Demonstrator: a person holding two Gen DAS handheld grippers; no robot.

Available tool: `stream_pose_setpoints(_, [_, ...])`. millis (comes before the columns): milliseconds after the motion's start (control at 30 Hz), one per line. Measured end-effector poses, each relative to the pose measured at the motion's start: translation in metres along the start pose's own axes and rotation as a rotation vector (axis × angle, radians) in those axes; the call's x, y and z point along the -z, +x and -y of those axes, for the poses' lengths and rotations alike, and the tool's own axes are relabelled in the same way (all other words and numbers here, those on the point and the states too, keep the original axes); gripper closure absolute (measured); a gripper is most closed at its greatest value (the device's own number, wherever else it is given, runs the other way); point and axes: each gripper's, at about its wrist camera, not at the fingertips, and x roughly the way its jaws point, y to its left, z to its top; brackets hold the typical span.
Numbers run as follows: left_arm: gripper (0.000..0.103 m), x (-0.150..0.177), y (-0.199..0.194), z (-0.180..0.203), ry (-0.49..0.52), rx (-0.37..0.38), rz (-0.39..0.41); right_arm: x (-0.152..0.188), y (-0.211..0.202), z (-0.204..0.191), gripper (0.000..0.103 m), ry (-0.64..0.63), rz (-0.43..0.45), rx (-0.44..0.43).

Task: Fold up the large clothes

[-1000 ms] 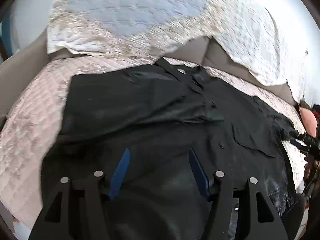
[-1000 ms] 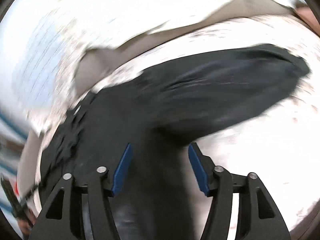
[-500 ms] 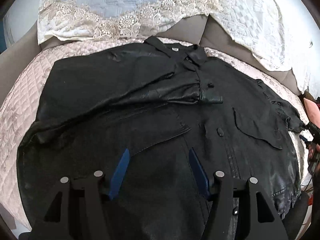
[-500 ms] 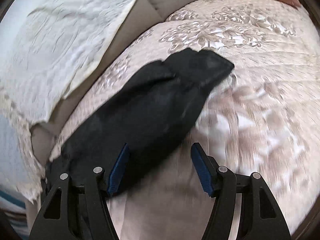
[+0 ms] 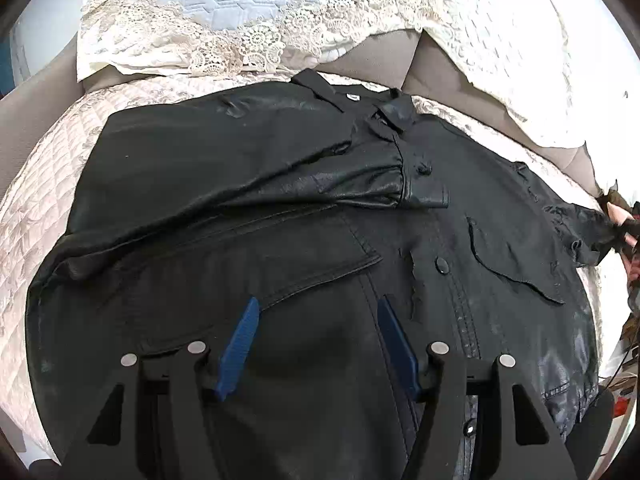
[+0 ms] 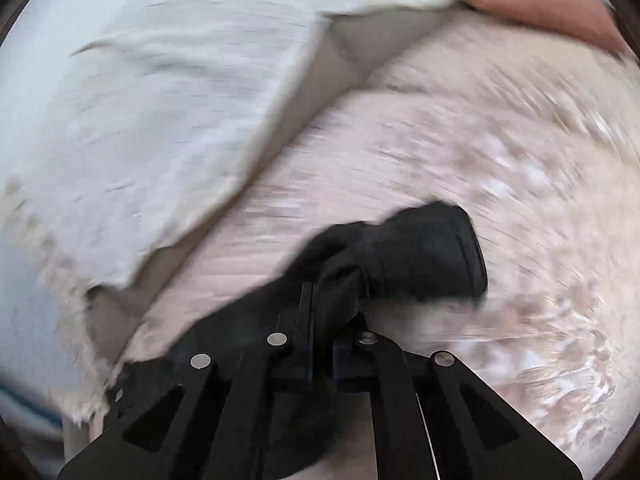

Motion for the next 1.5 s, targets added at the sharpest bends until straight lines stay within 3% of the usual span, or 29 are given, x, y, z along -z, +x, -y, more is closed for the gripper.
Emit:
stream_pose_setpoints(200, [0.039, 0.001, -0.013, -0.005, -0.023, 0.028, 0.027, 0.035, -0.025, -0.130, 0.097, -0.247, -0.016, -0.208])
stream_pose_setpoints(300, [0.039, 0.003, -0.021, -0.010, -0.030, 0.036, 0.043, 0.076, -0.012, -0.194, 0.098, -0.359, -0.100, -0.301])
stream_pose_setpoints(400, [0.039, 0.004, -0.027, -0.017, -0.046, 0.035, 0.054, 0.117, 0.012, -0.233, 0.097, -0.426, -0.194, -0.367])
stream_pose_setpoints(467, [0.039, 0.005, -0.030, -0.024, -0.059, 0.030, 0.059, 0.149, 0.034, -0.252, 0.094, -0.454, -0.282, -0.402])
stream_pose_setpoints(533, [0.039, 0.006, -0.032, -0.030, -0.071, 0.026, 0.061, 0.185, 0.063, -0.263, 0.074, -0.496, -0.403, -0.419])
stream_pose_setpoints(667, [0.039, 0.006, -0.038, -0.038, -0.084, 0.018, 0.072, 0.235, 0.075, -0.260, 0.066, -0.533, -0.512, -0.434])
stream_pose_setpoints(733, [0.039, 0.004, -0.041, -0.039, -0.081, 0.017, 0.080, 0.238, 0.065, -0.253, 0.058, -0.543, -0.519, -0.462])
stream_pose_setpoints(833, [0.039, 0.000, -0.041, -0.032, -0.065, 0.028, 0.087, 0.231, 0.048, -0.233, 0.058, -0.554, -0.472, -0.465])
stream_pose_setpoints(933, [0.039, -0.011, -0.037, -0.014, -0.029, 0.054, 0.094, 0.210, 0.042, -0.208, 0.058, -0.546, -0.388, -0.374])
stream_pose_setpoints(1067, [0.039, -0.030, -0.032, 0.019, 0.039, 0.095, 0.120, 0.179, 0.038, -0.154, 0.058, -0.434, -0.282, -0.263])
stream_pose_setpoints(1133, [0.039, -0.039, -0.028, 0.035, 0.071, 0.108, 0.131, 0.174, 0.055, -0.126, 0.058, -0.394, -0.299, -0.167])
stream_pose_setpoints(1167, [0.039, -0.044, -0.024, 0.043, 0.083, 0.112, 0.132, 0.177, 0.069, -0.117, 0.059, -0.381, -0.350, -0.125])
stream_pose_setpoints(1200, [0.039, -0.048, -0.021, 0.049, 0.092, 0.117, 0.130, 0.182, 0.080, -0.109, 0.067, -0.371, -0.410, -0.114])
stream_pose_setpoints(1400, [0.039, -0.078, -0.003, 0.078, 0.146, 0.135, 0.133, 0.173, 0.071, -0.134, 0.070, -0.462, -0.362, -0.223])
stream_pose_setpoints(1500, [0.039, -0.098, 0.015, 0.093, 0.164, 0.145, 0.130, 0.155, 0.083, -0.147, 0.070, -0.484, -0.315, -0.177])
